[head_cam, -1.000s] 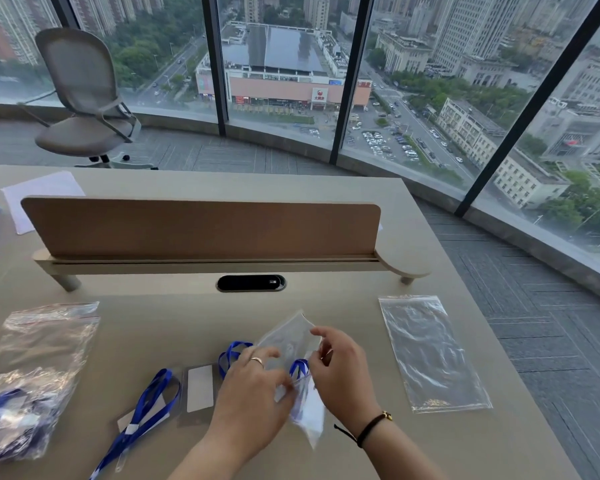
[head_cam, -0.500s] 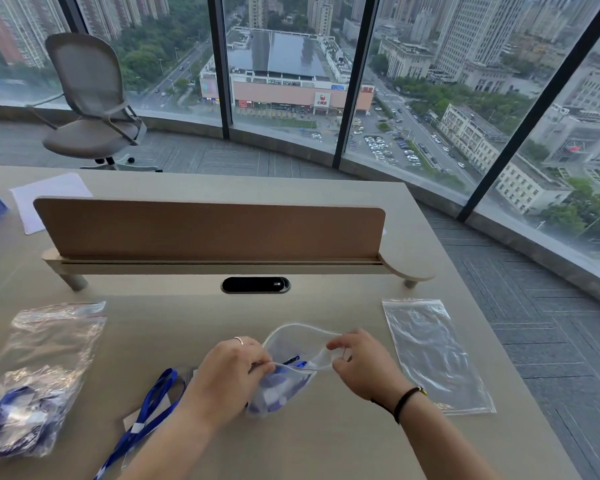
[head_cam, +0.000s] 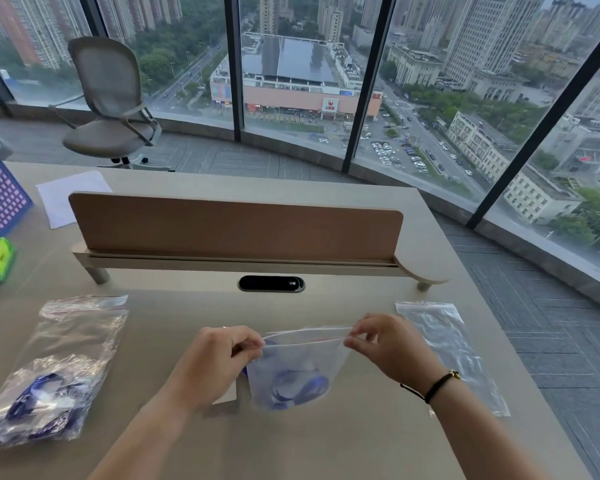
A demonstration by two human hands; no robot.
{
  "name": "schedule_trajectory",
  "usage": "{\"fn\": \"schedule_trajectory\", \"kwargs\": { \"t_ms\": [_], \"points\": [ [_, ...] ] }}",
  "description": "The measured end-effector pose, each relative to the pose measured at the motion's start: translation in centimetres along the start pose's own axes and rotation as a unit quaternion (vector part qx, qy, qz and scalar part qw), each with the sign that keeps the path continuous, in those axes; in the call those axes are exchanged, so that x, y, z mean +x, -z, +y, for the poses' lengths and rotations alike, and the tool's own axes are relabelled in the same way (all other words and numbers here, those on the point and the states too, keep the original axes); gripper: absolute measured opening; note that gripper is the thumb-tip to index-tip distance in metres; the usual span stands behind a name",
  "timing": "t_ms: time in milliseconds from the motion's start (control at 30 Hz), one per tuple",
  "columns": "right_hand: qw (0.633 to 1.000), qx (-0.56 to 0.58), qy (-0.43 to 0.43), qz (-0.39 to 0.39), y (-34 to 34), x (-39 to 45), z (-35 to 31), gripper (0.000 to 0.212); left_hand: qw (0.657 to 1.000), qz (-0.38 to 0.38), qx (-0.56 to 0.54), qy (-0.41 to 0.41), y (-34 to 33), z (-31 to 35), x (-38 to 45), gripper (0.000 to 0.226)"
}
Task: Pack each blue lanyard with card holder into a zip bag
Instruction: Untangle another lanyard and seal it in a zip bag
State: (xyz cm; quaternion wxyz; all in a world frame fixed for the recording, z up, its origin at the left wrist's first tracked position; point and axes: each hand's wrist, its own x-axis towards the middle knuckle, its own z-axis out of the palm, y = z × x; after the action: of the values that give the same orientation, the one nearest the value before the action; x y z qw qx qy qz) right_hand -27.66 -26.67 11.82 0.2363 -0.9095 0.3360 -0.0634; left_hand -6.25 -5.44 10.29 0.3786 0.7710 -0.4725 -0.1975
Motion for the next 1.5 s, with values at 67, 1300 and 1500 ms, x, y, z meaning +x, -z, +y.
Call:
{"fn": "schedule_trajectory", "kwargs": {
  "t_ms": [67,1300,1500],
  "points": [
    [0.999,0.04,0.008,0.011,0.2,-0.4,-0.8,0.015,0.999,0.001,-0.045,0.025,1.2,-0.2,-0.4,0.021],
    [0.865,0.466,0.084,-0.165,-8.9,1.0,-16.7,0.011,0.899,0.332,-0.196,0.205,12.7,-5.7,-16.9,0.015],
    [0.885,0.413,0.118,-0.178,-12.1,1.7,-22.8,0.02,0.876,0.391,-0.185,0.212,17.2,-9.9,-19.0,0.017]
  ]
}}
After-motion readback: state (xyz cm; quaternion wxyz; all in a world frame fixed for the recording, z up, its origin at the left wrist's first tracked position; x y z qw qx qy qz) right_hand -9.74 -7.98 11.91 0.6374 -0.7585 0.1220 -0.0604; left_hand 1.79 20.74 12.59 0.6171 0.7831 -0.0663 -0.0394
